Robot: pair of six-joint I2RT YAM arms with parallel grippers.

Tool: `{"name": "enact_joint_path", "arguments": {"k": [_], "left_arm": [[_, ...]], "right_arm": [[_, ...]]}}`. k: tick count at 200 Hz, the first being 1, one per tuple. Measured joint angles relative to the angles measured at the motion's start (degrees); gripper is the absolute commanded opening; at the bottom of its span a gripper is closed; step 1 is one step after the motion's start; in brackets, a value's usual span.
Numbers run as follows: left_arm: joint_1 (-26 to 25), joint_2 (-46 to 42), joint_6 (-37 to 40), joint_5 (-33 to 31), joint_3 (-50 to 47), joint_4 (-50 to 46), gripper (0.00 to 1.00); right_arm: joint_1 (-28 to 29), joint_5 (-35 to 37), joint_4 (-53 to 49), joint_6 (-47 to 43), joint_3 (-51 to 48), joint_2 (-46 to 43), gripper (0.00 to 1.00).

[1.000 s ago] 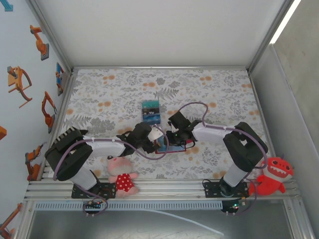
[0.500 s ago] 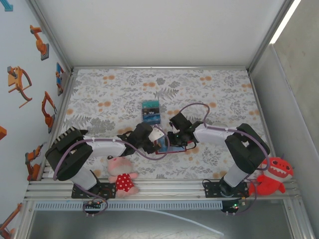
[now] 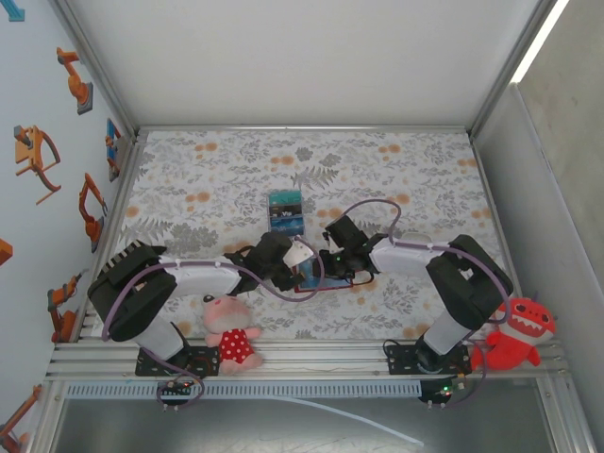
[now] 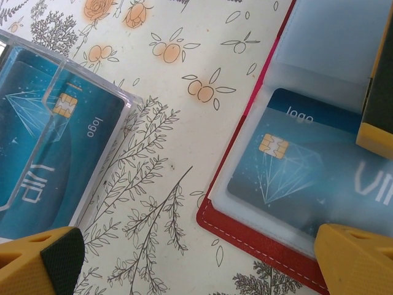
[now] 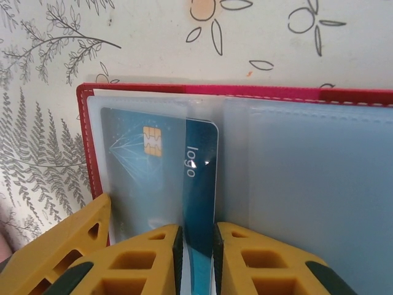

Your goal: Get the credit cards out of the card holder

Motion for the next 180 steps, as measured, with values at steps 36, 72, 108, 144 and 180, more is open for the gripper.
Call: {"name": "enact_joint_path", "arguments": {"k": [36,72,108,144,180], "left_arm": [[-0.2,0.4,0.0,-0.5,1.0,-1.5,0.97],[-0.2,1.1,-0.1,-0.6,2.0,-2.5,0.97],[-0.3,1.4,-0.3,-0.6,2.4,-2.9,0.97],[-0.3,1.4,-0.3,-0.6,2.4,-3.0,0.97],[-0.3,1.5,-0.3,-0.6,2.4,-3.2,0.97]], "right_arm": [[-1.4,-2.2,3.9,1.0,-2.8,-1.0,0.15],[-2.4,-3.5,6.3,1.3,-4.9,-1.8,0.11],[-3.2,-4.4,8.0,1.6,-6.3,-2.6,0.02],[-3.6,-4.5,8.1,1.8,-6.7,-3.8,0.00],[-4.0,-5.2,8.7,1.8,-6.8,-4.5,0.09]]}}
